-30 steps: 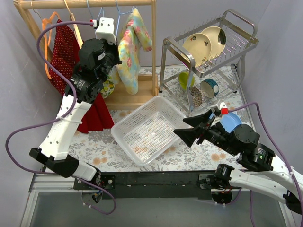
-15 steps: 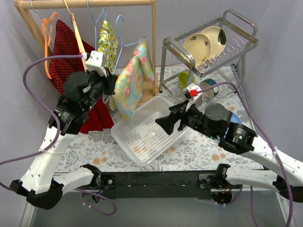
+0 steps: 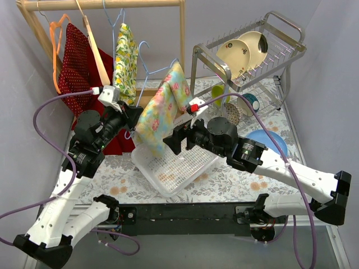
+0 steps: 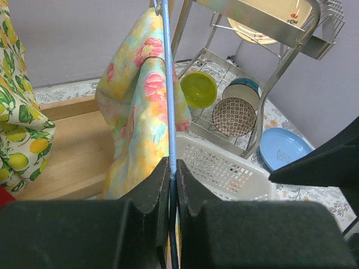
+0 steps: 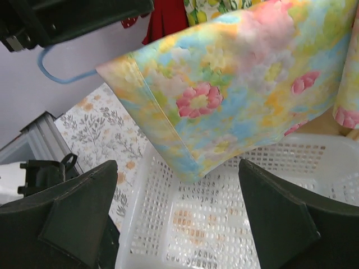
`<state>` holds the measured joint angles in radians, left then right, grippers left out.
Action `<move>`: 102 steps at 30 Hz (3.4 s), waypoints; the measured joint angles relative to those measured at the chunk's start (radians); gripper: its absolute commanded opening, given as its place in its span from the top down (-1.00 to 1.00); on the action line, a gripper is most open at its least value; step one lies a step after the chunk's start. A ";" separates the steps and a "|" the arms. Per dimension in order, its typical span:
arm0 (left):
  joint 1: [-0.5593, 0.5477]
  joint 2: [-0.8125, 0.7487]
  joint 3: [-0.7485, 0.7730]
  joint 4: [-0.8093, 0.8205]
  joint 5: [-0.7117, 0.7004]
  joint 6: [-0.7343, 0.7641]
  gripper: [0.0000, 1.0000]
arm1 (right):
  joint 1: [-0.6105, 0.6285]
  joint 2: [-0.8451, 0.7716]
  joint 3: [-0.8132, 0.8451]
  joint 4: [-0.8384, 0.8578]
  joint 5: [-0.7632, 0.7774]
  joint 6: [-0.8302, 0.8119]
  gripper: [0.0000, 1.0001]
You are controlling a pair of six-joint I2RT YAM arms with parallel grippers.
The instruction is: Remove the skirt from the hanger
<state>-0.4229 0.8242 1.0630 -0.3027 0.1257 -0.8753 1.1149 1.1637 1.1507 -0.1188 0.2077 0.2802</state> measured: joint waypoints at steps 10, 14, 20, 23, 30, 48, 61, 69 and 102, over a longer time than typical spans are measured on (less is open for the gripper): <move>0.089 -0.016 -0.013 0.089 0.128 -0.081 1.00 | 0.014 0.198 0.014 0.175 -0.018 -0.043 -0.93; 0.100 -0.024 -0.025 0.107 0.152 -0.095 1.00 | 0.022 0.285 0.038 0.211 -0.008 -0.058 -0.87; 0.107 -0.024 -0.034 0.114 0.169 -0.109 1.00 | 0.032 0.333 0.046 0.287 0.014 -0.076 -0.05; 0.108 -0.025 -0.039 0.117 0.171 -0.110 1.00 | 0.033 0.335 0.046 0.323 0.023 -0.084 0.69; 0.116 -0.045 -0.061 0.129 0.165 -0.110 1.00 | 0.033 0.309 0.021 0.373 0.046 -0.099 0.97; 0.125 -0.047 -0.071 0.154 0.023 -0.096 1.00 | 0.033 -0.345 -0.019 0.191 0.040 -0.256 0.97; 0.138 -0.047 -0.093 0.172 -0.052 -0.089 1.00 | 0.033 -0.277 0.087 0.075 0.048 -0.312 0.97; 0.140 -0.048 -0.094 0.175 -0.082 -0.090 1.00 | 0.034 -0.401 0.069 0.092 0.192 -0.342 0.97; 0.146 -0.058 -0.095 0.185 -0.100 -0.089 1.00 | 0.033 -0.015 0.181 0.116 0.230 -0.415 0.97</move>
<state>-0.2764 0.7666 0.9680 -0.1177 0.0257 -0.9646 1.1477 1.1488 1.3315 -0.0029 0.4381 -0.1345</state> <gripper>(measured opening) 0.039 0.033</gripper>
